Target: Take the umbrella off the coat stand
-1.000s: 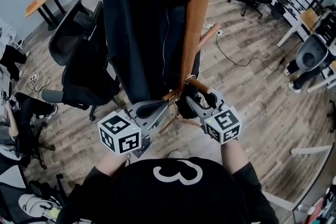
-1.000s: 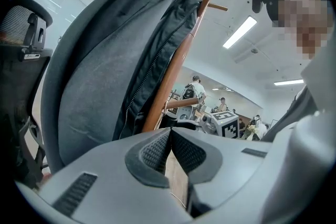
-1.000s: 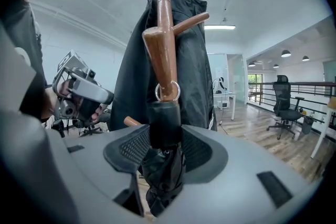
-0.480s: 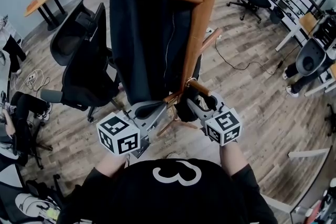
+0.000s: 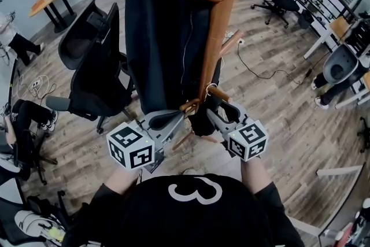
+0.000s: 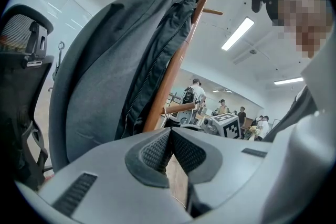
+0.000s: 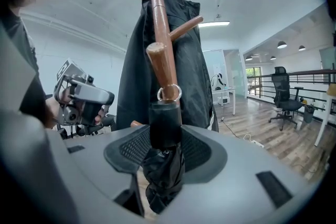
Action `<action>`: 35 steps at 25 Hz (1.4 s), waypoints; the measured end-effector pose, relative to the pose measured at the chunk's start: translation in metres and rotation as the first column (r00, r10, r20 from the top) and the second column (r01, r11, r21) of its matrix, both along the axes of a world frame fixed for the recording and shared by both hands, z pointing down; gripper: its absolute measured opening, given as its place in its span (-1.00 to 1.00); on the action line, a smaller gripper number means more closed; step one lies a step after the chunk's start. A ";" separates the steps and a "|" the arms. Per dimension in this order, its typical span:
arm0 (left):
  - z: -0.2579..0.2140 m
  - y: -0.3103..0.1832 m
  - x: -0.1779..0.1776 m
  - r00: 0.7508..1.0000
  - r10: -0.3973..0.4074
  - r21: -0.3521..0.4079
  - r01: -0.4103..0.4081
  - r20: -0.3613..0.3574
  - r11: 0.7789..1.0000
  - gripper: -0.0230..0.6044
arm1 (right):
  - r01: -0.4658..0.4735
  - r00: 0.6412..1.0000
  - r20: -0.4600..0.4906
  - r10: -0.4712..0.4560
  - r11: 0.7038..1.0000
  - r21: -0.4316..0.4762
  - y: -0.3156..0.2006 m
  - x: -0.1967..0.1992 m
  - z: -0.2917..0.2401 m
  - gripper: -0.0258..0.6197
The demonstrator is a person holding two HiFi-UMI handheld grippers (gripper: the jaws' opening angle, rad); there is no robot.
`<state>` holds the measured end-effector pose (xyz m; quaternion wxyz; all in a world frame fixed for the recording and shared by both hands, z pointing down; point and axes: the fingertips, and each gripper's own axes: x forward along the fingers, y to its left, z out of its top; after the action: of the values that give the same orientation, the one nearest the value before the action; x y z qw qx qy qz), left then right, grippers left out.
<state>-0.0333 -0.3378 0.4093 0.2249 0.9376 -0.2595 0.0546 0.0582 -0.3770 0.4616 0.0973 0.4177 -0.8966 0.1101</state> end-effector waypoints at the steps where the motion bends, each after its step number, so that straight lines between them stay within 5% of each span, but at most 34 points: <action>1: -0.001 0.001 0.000 1.000 -0.001 0.003 0.001 0.000 1.000 -0.87 | 0.000 1.000 0.002 0.000 1.000 0.002 0.001 0.001 -0.001 -0.33; 35: -0.013 0.033 0.025 0.997 0.080 0.016 -0.080 -0.019 0.997 -0.87 | -0.033 0.995 0.096 0.030 0.999 0.028 0.052 0.028 -0.052 -0.33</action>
<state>-0.0082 -0.3044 0.3966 0.2180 0.9494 -0.2199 0.0523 0.0866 -0.3255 0.4096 0.0465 0.4274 -0.8951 0.1184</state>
